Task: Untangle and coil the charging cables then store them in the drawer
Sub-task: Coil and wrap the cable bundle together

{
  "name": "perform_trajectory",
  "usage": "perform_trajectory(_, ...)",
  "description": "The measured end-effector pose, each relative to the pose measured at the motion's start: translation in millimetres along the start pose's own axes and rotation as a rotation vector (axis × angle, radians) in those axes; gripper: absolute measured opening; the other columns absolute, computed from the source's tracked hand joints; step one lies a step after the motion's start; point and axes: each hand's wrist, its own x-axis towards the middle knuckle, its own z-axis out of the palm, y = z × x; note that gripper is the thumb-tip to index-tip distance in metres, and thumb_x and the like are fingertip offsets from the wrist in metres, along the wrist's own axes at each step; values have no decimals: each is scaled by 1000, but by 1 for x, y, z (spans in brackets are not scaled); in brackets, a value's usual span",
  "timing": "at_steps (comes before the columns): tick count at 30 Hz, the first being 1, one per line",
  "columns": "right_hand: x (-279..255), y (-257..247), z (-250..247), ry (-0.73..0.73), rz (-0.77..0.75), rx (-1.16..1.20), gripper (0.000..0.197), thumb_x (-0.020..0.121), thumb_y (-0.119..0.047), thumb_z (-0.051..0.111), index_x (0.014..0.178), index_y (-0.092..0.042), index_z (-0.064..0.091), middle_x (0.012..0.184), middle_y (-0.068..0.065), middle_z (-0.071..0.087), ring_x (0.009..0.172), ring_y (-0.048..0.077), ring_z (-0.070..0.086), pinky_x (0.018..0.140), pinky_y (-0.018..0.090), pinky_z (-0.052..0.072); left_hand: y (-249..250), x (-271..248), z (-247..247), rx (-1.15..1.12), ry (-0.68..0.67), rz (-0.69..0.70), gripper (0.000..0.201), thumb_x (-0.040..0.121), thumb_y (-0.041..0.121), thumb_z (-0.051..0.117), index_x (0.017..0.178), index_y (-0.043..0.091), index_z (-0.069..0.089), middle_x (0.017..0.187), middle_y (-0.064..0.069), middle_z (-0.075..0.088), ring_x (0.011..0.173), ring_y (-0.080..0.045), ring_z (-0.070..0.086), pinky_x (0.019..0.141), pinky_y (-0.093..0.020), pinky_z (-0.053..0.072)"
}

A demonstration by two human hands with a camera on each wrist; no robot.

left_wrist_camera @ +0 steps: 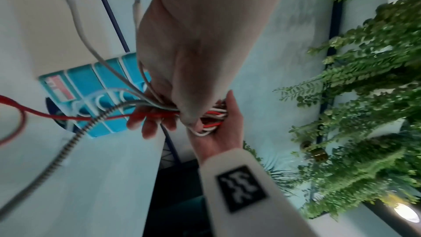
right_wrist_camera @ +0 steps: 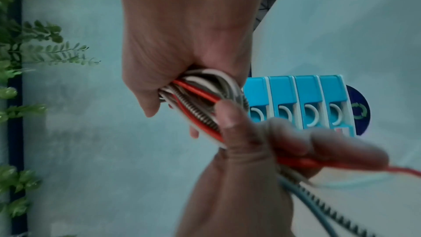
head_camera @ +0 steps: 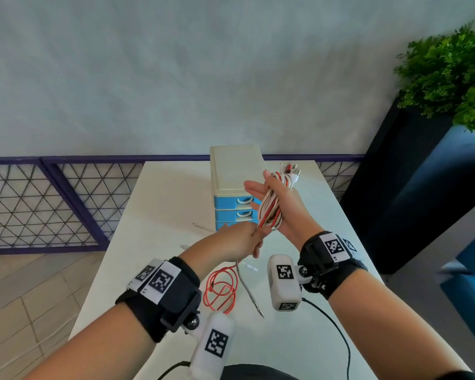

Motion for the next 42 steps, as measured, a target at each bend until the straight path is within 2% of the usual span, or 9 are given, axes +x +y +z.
perform_trajectory(4,-5,-2,5,86,-50,65,26,90,-36,64,81,-12,59,71,8,70,67,23,69,70,36,56,-7,-2,6,-25,53,61,51,100,46,26,85,14,63,80,5,60,74,-7,48,104,-45,32)
perform_trajectory(9,-6,-1,8,170,-20,95,46,89,-38,64,56,-18,40,41,-3,34,34,10,37,41,24,38,-16,-1,17,-132,88,192,43,98,46,33,74,16,54,76,1,57,68,-11,48,79,-34,43)
perform_trajectory(16,3,-18,-3,165,-28,222,38,90,-34,64,64,-22,40,47,-5,26,35,7,27,36,20,31,-57,-2,30,-333,5,223,21,99,31,44,78,29,46,69,5,50,68,-12,49,67,-22,44)
perform_trajectory(19,5,-28,-11,205,-37,246,37,90,-35,64,65,-21,40,44,-6,29,34,6,29,35,20,32,-67,-4,26,-377,-5,183,26,100,25,42,78,12,48,62,4,49,70,-15,60,57,-10,42)
perform_trajectory(22,4,-36,-13,223,-55,259,35,91,-34,63,65,-20,44,44,-6,31,33,6,31,36,20,33,-81,1,25,-397,-9,149,26,99,25,44,92,1,51,59,5,48,65,-13,63,59,-21,48)
perform_trajectory(31,1,-67,-7,261,-214,282,39,93,-30,61,61,-21,41,39,-7,29,31,6,29,35,18,30,-143,-3,50,50,33,-67,23,97,36,45,76,28,44,72,6,53,71,-17,50,66,-26,37)
perform_trajectory(36,-1,-98,-11,247,-325,274,37,93,-30,62,62,-20,42,42,-5,30,34,8,30,36,21,32,-202,-17,70,175,-50,-271,22,97,40,36,96,32,57,97,-1,60,90,-22,60,85,-32,47)
perform_trajectory(39,0,-96,-9,236,-324,257,36,92,-30,63,63,-19,44,42,-5,32,34,8,31,36,21,33,-217,-13,71,248,-59,-368,30,97,28,38,114,17,59,113,-10,62,105,-28,60,90,-35,48)
perform_trajectory(42,-2,-91,-4,231,-285,248,34,92,-30,62,65,-20,45,42,-5,31,33,8,30,36,21,31,-202,-10,58,91,-22,-478,18,90,30,50,92,14,58,100,-10,66,93,-28,62,80,-30,47)
